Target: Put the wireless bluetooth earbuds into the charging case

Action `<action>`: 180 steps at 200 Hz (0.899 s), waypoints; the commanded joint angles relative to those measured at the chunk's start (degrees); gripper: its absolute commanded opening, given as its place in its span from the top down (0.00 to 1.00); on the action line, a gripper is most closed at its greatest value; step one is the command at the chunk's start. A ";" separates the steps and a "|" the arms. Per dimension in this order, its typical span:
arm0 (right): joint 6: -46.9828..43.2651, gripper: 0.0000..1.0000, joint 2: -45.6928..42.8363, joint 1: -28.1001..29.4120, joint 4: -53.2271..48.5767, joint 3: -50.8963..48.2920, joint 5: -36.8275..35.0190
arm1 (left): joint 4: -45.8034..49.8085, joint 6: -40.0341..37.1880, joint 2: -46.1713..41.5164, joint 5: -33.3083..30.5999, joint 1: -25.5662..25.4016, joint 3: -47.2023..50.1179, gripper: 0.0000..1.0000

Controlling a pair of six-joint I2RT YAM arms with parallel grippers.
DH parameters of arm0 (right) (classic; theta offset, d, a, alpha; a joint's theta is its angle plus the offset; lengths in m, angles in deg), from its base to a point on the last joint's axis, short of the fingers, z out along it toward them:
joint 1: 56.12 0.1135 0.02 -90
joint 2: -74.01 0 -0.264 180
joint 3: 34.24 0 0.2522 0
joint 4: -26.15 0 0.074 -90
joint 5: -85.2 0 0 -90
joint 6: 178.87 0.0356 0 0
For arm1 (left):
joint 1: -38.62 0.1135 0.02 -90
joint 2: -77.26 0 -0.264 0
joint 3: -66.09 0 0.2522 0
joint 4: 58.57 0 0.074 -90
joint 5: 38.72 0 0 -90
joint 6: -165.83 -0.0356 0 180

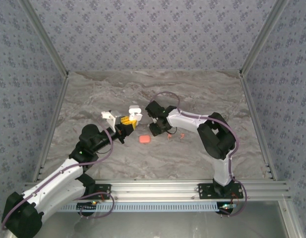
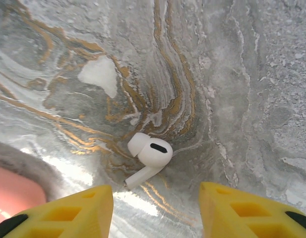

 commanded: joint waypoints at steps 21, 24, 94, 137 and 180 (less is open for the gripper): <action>0.51 0.49 0.51 -1.11 -1.69 3.88 2.05 | -0.55 0.09 -1.58 -0.35 -0.28 0.42 1.00; 0.60 0.49 0.85 -1.18 -1.63 4.11 2.07 | -0.55 0.09 -1.59 -0.35 -0.36 0.42 1.00; 1.31 0.55 5.86 -1.16 -1.70 6.74 1.74 | 0.31 -0.17 -2.59 -0.71 -0.29 0.50 1.00; 1.22 0.62 7.43 -0.75 -1.90 6.74 1.74 | 0.14 -0.09 -2.47 -0.78 -0.32 0.68 1.00; 0.81 0.72 7.08 -0.57 -1.94 6.24 1.57 | 0.36 -0.13 -2.55 -0.82 -0.33 0.59 1.00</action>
